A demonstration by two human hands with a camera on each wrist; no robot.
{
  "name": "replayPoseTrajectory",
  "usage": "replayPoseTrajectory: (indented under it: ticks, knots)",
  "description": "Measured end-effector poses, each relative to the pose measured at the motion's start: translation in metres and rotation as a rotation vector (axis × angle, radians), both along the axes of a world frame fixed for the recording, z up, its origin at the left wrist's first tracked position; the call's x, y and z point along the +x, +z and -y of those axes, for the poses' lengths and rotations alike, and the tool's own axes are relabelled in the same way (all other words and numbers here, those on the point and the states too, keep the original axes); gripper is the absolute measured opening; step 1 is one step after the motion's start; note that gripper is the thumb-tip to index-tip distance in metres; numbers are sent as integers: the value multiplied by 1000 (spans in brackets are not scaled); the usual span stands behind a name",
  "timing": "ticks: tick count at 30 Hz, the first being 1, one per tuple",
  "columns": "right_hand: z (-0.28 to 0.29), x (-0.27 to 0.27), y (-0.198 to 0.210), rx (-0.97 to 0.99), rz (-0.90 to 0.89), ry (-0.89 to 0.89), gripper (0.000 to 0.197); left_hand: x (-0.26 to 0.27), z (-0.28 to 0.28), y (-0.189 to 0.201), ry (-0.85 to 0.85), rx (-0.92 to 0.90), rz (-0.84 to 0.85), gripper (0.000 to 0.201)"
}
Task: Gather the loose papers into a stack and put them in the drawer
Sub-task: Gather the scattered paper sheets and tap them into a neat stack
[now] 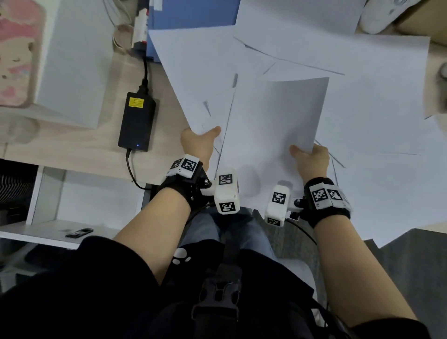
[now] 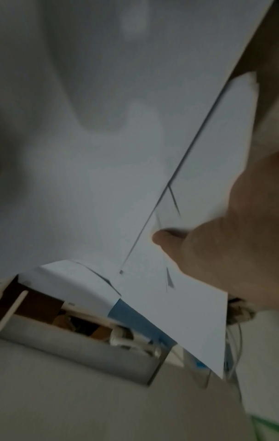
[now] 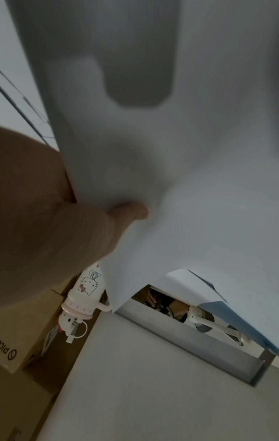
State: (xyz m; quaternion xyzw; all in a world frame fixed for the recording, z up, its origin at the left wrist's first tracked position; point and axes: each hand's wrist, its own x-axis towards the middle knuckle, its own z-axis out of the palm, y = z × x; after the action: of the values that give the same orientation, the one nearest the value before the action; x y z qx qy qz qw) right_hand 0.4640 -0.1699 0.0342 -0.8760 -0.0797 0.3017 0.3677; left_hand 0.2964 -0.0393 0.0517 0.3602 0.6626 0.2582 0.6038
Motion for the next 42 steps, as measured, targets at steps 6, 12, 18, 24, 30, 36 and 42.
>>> replayPoseTrajectory:
  ticks: [6,12,18,24,30,36,42]
  knots:
    - [-1,7,5,80,-11,-93,16,-6,-20,44,-23,292,-18,15]
    - [-9,13,33,340,-106,-130,26,-10,-45,79,-34,309,128,21]
    - [-26,22,52,453,-173,11,23,-21,-57,86,-5,191,187,33]
    - [-42,20,64,490,-291,108,9,-27,-61,94,-172,29,292,43]
    - [-57,20,74,459,-473,202,37,-28,-59,112,-369,-154,346,52]
    - [-65,17,75,545,-514,165,19,-21,-65,104,-428,-140,436,42]
    - [-63,22,68,505,-450,123,41,-14,-70,90,-197,-53,349,39]
